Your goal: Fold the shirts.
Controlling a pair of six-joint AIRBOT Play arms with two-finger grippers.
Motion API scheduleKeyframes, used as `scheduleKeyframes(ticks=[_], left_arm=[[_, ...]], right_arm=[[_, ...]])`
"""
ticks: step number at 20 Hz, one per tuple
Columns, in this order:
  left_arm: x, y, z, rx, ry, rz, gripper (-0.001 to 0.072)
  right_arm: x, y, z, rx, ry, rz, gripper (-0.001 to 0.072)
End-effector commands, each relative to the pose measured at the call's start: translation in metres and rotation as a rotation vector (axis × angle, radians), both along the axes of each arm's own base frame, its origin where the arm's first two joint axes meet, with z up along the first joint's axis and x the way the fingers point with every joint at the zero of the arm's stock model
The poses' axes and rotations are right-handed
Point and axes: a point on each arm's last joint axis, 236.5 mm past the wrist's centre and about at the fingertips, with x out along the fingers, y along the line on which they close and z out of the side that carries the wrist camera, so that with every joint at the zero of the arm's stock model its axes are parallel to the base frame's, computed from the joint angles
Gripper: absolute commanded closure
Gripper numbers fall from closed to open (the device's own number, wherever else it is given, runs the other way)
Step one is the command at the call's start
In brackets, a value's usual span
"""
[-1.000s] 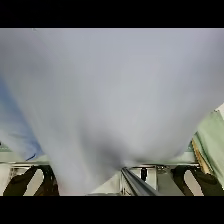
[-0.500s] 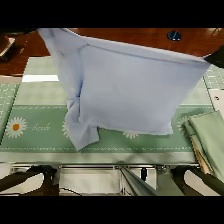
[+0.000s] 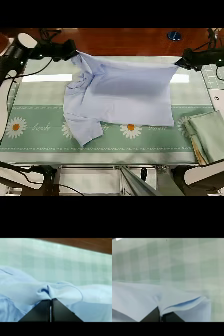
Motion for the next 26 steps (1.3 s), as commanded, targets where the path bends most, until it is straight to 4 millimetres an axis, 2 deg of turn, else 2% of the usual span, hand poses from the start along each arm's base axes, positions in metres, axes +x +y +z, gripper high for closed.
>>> scheduleKeyframes(ticks=[1, 2, 3, 5, 7, 8, 9, 11, 12, 14, 15, 17, 19, 21, 23, 26], left_arm=[[-0.006, -0.012, -0.036, -0.041, 0.103, -0.022, 0.0428], [-0.010, -0.007, -0.037, -0.036, 0.124, -0.032, 0.0205], [-0.020, 0.004, -0.038, -0.021, 0.162, -0.055, 0.0201], [-0.054, 0.050, -0.045, 0.040, 0.307, -0.096, 0.0201], [-0.098, 0.105, -0.053, 0.116, 0.473, -0.106, 0.0201], [-0.116, 0.126, -0.054, 0.139, 0.522, -0.088, 0.0201], [-0.133, 0.142, -0.055, 0.144, 0.547, -0.054, 0.0201], [-0.168, 0.156, -0.065, 0.131, 0.565, 0.004, 0.0201], [-0.187, 0.158, -0.076, 0.122, 0.577, 0.035, 0.0201], [-0.230, 0.155, -0.105, 0.083, 0.615, 0.102, 0.0201], [-0.247, 0.149, -0.117, 0.046, 0.632, 0.127, 0.0201], [-0.267, 0.128, -0.135, -0.084, 0.641, 0.151, 0.0202], [-0.269, 0.112, -0.145, -0.195, 0.627, 0.188, 0.0202], [-0.257, 0.103, -0.149, -0.277, 0.577, 0.236, 0.0202], [-0.248, 0.096, -0.153, -0.323, 0.552, 0.263, 0.0203], [-0.249, 0.085, -0.169, -0.304, 0.582, 0.250, 0.0206]], right_arm=[[0.026, 0.010, -0.024, 0.151, 0.036, -0.061, 0.0431], [0.025, 0.009, -0.022, 0.156, 0.033, -0.061, 0.0300], [0.021, 0.004, -0.016, 0.156, 0.036, -0.054, 0.0300], [0.002, -0.019, -0.001, 0.139, 0.061, -0.035, 0.0305], [-0.035, -0.050, 0.004, 0.063, 0.128, 0.004, 0.0305], [-0.059, -0.070, 0.000, -0.012, 0.190, 0.010, 0.0305], [-0.083, -0.089, -0.006, -0.087, 0.250, -0.011, 0.0304], [-0.116, -0.101, -0.017, -0.095, 0.276, -0.105, 0.0304], [-0.133, -0.100, -0.027, -0.095, 0.278, -0.136, 0.0303], [-0.170, -0.083, -0.050, -0.098, 0.274, -0.164, 0.0303], [-0.187, -0.070, -0.060, -0.083, 0.272, -0.171, 0.0303], [-0.213, -0.042, -0.070, -0.027, 0.262, -0.174, 0.0304], [-0.229, -0.020, -0.073, 0.028, 0.250, -0.171, 0.0304], [-0.239, -0.008, -0.073, 0.053, 0.242, -0.169, 0.0304], [-0.243, -0.004, -0.070, 0.057, 0.236, -0.165, 0.0304], [-0.244, -0.001, -0.067, 0.070, 0.240, -0.156, 0.0304]])
